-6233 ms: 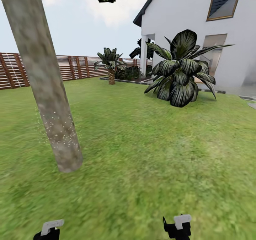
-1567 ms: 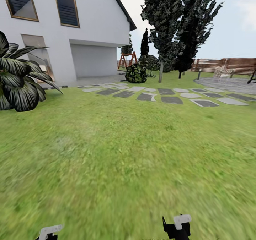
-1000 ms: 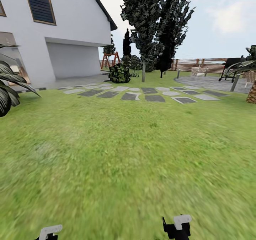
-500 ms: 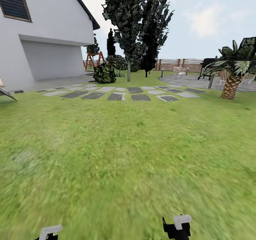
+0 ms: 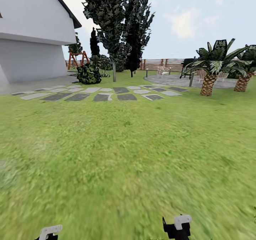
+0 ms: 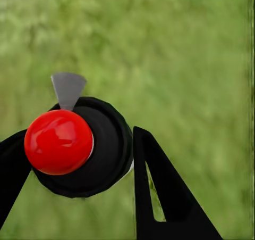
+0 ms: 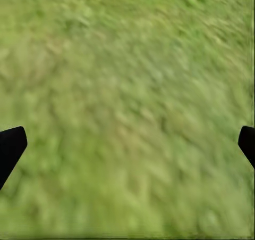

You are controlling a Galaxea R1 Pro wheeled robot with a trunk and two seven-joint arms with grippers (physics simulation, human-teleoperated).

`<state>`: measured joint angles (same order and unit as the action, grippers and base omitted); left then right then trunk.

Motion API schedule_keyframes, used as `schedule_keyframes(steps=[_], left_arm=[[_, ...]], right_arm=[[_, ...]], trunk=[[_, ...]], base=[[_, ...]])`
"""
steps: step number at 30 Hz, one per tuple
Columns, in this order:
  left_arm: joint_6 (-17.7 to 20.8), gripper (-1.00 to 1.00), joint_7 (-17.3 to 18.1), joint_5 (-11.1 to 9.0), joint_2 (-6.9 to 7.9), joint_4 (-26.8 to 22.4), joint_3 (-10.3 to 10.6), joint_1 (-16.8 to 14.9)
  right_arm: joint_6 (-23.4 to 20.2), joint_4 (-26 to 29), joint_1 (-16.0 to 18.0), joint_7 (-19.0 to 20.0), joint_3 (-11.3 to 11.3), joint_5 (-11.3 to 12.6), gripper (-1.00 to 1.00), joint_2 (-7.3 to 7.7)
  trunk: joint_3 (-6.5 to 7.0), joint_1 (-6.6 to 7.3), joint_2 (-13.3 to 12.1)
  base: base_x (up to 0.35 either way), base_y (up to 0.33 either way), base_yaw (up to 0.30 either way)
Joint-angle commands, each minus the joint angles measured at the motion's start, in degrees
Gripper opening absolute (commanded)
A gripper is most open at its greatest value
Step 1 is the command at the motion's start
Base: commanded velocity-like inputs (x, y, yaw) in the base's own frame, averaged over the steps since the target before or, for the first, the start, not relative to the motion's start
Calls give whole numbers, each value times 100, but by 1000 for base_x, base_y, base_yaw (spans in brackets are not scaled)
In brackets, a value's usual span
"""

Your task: In the garden, pick up the pesticide atomizer on the floor and spray pesticide onto both trees until each tree trunk is fully covered.

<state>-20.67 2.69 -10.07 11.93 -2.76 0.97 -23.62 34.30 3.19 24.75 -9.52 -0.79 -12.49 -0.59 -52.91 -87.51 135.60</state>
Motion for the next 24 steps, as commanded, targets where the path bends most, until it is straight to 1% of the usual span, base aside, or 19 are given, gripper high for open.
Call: schedule_keyframes(steps=[1,24], left_arm=[[-16,-100,29,-53,2,4,10,-3],[-16,-100,26,-51,2,4,13,-2]], right_arm=[[7,-8,5,-50,-10,-60,100,-2],[7,-7,4,-50,-9,-60,100,-2]], trunk=[[-5,1,2],[-5,1,2]], base=[[0,0,-272],[0,0,-272]])
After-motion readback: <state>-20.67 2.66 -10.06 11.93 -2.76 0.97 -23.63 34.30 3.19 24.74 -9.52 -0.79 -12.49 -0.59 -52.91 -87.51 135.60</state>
